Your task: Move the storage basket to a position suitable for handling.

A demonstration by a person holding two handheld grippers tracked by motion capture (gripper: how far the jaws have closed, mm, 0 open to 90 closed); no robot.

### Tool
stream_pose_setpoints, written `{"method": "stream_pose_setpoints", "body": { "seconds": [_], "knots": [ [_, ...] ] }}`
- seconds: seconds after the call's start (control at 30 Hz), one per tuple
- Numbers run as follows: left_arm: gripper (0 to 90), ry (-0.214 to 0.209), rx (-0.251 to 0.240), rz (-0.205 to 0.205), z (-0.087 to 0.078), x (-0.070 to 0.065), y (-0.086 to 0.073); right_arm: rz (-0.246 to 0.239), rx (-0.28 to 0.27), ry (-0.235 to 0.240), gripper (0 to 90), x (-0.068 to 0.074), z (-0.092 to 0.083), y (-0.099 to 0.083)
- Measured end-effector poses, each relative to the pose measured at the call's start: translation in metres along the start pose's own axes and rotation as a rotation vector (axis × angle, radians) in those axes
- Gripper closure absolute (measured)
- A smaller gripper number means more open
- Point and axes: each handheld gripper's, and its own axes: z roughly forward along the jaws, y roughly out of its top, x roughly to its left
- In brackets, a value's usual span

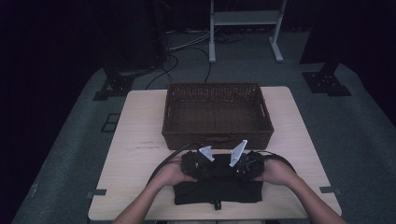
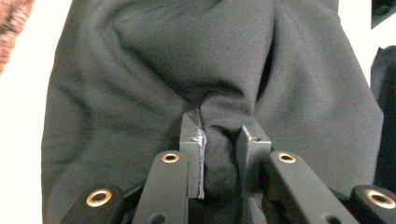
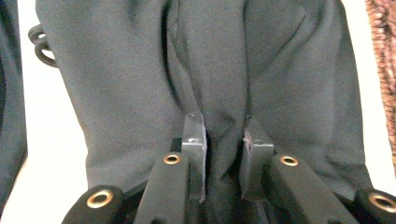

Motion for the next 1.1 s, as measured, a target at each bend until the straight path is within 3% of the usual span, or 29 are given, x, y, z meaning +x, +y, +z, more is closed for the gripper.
{"method": "stream_pose_setpoints", "body": {
  "seconds": [0.53,1.1],
  "knots": [
    [76.0,0.076,-0.023,0.062,-0.033,-0.012,0.017,-0.018,-0.059,-0.065,74.9,0.004,-0.036,0.004],
    [76.1,0.110,-0.029,0.091,-0.064,-0.017,0.033,-0.038,-0.074,-0.096,74.9,0.005,-0.068,0.017]
  ]
}}
